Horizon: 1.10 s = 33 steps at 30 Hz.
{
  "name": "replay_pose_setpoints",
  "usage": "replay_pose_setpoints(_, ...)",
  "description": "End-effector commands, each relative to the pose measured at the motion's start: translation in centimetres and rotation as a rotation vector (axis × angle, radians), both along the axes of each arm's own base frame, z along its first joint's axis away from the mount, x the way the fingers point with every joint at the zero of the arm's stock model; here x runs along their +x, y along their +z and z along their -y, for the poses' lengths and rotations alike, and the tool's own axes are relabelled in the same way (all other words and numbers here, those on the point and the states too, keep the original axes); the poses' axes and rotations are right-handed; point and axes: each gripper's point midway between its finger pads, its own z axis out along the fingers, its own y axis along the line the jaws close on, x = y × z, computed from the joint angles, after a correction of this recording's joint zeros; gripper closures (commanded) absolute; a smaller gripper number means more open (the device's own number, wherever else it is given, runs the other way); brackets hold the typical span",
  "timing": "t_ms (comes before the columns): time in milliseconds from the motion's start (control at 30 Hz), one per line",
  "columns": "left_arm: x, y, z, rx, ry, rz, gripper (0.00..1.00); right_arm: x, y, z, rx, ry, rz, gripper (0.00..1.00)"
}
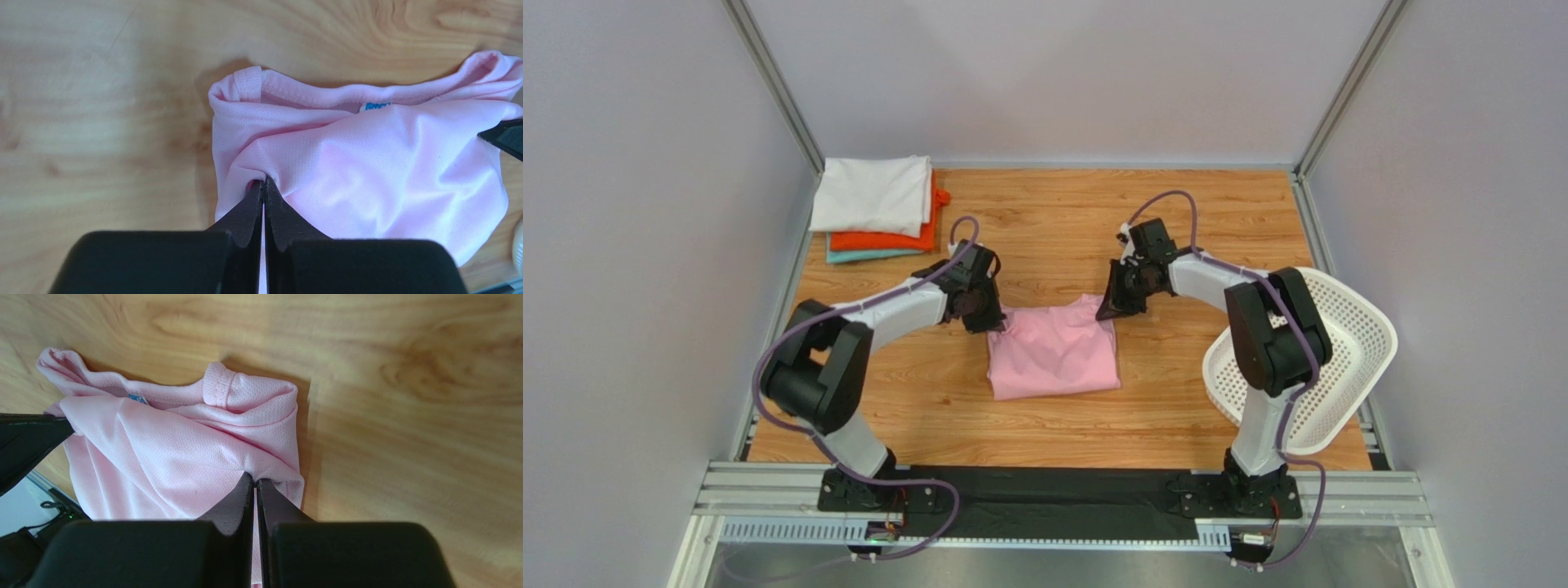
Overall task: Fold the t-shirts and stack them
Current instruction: Fold the tshirt
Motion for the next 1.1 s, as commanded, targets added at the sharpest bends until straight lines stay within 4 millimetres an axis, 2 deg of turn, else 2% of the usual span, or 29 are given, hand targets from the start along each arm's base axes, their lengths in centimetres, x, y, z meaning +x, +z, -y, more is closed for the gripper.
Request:
replay_pose_setpoints(0, 0.0, 3.5, -1.7, 0.011, 0.093, 0.101, 1.0, 0.2, 2.9, 0.8, -0.027, 0.004, 0.109, 1.0)
replay_pose_setpoints(33, 0.2, 5.1, -2.1, 0.006, 0.105, 0.148, 1.0, 0.2, 3.3, 0.9, -0.03, -0.001, 0.119, 1.0)
replay_pose_setpoints(67, 0.3, 5.8, -2.1, -0.002, 0.108, 0.176, 1.0, 0.4, 4.3, 1.1, -0.039, -0.015, 0.154, 0.99)
replay_pose_setpoints(133, 0.6, 7.0, -2.4, -0.007, 0.121, 0.218, 1.0, 0.7, 4.6, 1.5, -0.053, -0.021, 0.176, 1.0)
replay_pose_setpoints(267, 1.2, 8.2, -2.3, -0.011, 0.121, 0.249, 1.0, 0.9, 3.9, 1.1, -0.048, -0.01, 0.153, 1.0)
replay_pose_setpoints(300, 1.6, 8.5, -2.3, -0.004, 0.13, 0.254, 0.99, 1.0, 3.2, 1.1, -0.052, -0.01, 0.134, 1.0)
replay_pose_setpoints(333, 2.0, 8.1, -2.7, 0.016, 0.15, 0.257, 0.96, 1.2, 3.0, 0.9, -0.052, -0.011, 0.131, 1.0)
replay_pose_setpoints(400, 2.9, 7.5, -3.1, 0.056, 0.169, 0.261, 0.69, 1.5, 2.2, 1.2, -0.072, -0.022, 0.119, 1.0)
replay_pose_setpoints(467, 4.0, 7.4, -3.3, 0.081, 0.189, 0.265, 0.55, 1.9, 2.2, 1.1, -0.074, -0.025, 0.121, 1.0)
replay_pose_setpoints(500, 4.4, 6.3, -3.3, 0.102, 0.18, 0.242, 0.5, 2.0, 2.2, 1.1, -0.076, -0.025, 0.122, 0.99)
replay_pose_setpoints(533, 4.8, 6.1, -3.4, 0.103, 0.185, 0.229, 0.39, 2.4, 2.4, 1.1, -0.081, -0.031, 0.13, 0.97)
replay_pose_setpoints(567, 5.3, 6.7, -3.0, 0.097, 0.174, 0.23, 0.34, 2.6, 2.6, 1.1, -0.081, -0.032, 0.133, 0.91)
replay_pose_setpoints(600, 5.4, 6.3, -2.8, 0.102, 0.156, 0.218, 0.32, 2.7, 2.9, 1.0, -0.082, -0.032, 0.136, 0.74)
replay_pose_setpoints(667, 5.6, 7.0, -2.3, 0.076, 0.14, 0.232, 0.28, 3.2, 4.0, 0.9, -0.08, -0.024, 0.158, 0.67)
replay_pose_setpoints(767, 5.1, 8.2, -1.3, 0.014, 0.089, 0.26, 0.18, 3.5, 6.3, 0.7, -0.066, -0.005, 0.197, 0.44)
replay_pose_setpoints(800, 4.7, 9.1, -0.8, -0.016, 0.065, 0.27, 0.16, 3.5, 7.0, 0.6, -0.059, 0.001, 0.207, 0.28)
replay_pose_setpoints(833, 4.3, 9.4, -0.5, -0.026, 0.049, 0.274, 0.13, 3.1, 7.5, 0.3, -0.045, 0.013, 0.205, 0.05)
replay_pose_setpoints(867, 3.7, 9.3, -0.4, -0.032, 0.038, 0.27, 0.09, 2.8, 8.5, 0.2, -0.029, 0.02, 0.223, 0.0)
replay_pose_setpoints(900, 3.2, 10.1, 0.0, -0.053, 0.013, 0.282, 0.08, 2.4, 8.9, 0.1, -0.02, 0.028, 0.228, 0.0)
replay_pose_setpoints(967, 2.1, 10.1, 0.7, -0.068, -0.017, 0.283, 0.06, 1.4, 10.4, -0.3, -0.002, 0.044, 0.259, 0.0)
replay_pose_setpoints(1000, 1.2, 10.7, 1.9, -0.119, -0.072, 0.281, 0.06, 0.4, 10.1, -0.5, -0.004, 0.057, 0.249, 0.0)
replay_pose_setpoints(1067, 0.0, 10.4, 3.0, -0.158, -0.123, 0.274, 0.05, -1.3, 10.3, -1.4, 0.016, 0.077, 0.241, 0.0)
